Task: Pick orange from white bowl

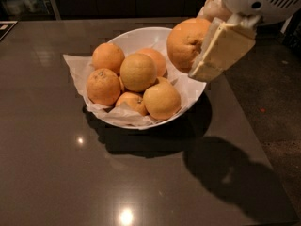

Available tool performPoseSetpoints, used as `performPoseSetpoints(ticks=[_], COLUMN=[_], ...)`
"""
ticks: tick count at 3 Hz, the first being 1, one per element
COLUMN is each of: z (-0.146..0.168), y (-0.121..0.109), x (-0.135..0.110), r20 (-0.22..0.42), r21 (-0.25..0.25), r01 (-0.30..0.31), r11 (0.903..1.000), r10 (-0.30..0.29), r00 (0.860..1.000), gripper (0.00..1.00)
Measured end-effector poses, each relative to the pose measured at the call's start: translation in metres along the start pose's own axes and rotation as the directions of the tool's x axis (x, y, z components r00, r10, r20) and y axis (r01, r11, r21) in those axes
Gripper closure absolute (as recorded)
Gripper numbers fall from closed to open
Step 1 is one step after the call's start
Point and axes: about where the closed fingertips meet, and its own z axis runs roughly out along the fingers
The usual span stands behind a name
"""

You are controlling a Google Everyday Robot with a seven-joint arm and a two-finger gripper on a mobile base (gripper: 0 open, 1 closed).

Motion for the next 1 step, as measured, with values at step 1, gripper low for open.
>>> performPoseSetpoints(ticks=[1], z=[-0.0013], y=[0.0008], x=[-0.0011], r20=[0.002], r21=[0.003], r01=[0.001], r11=[1.0000], r10=[-0.001], r00=[1.000], gripper=[1.00])
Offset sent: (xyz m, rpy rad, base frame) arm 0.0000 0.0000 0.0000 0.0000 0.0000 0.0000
